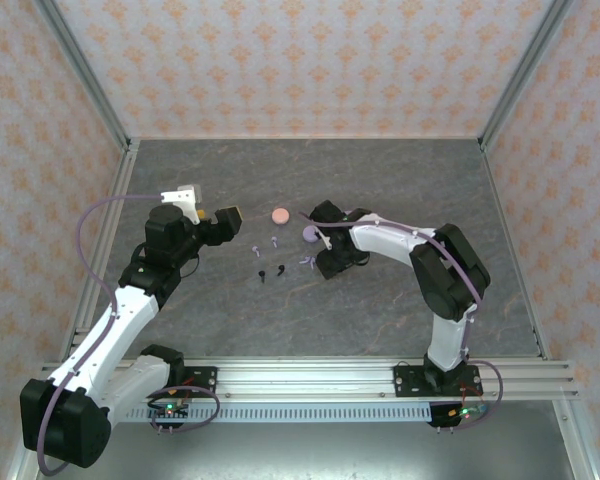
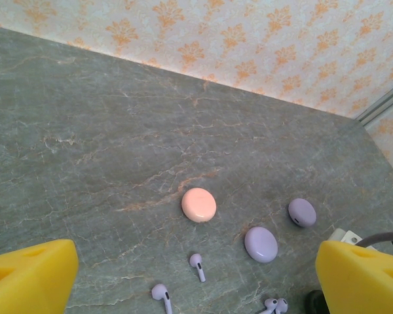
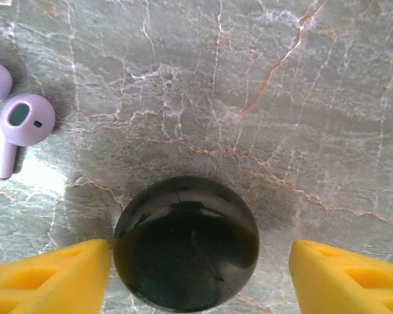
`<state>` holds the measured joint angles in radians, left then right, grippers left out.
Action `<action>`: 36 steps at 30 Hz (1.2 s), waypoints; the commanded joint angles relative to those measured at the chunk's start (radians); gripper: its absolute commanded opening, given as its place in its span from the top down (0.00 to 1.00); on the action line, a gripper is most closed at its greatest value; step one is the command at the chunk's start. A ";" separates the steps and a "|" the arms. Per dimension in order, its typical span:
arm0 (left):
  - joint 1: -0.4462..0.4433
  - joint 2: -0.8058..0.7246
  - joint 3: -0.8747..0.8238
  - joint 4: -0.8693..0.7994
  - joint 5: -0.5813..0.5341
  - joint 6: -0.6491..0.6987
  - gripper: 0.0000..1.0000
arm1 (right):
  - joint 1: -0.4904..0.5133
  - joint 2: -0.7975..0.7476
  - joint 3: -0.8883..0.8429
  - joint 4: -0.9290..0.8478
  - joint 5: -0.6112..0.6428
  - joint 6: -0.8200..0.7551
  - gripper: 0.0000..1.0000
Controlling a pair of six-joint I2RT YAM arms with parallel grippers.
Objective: Insert the wireless bluetooth earbuds into the charging case
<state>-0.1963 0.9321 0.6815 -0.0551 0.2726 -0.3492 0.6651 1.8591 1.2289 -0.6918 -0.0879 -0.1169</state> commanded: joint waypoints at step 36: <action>-0.001 -0.004 0.092 0.027 0.171 -0.007 0.08 | 0.004 -0.380 -0.102 0.200 -0.037 -0.110 0.61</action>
<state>-0.1963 0.9321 0.7078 -0.0559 0.3607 -0.3496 0.6708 1.5745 1.1458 -0.5724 -0.1284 -0.1776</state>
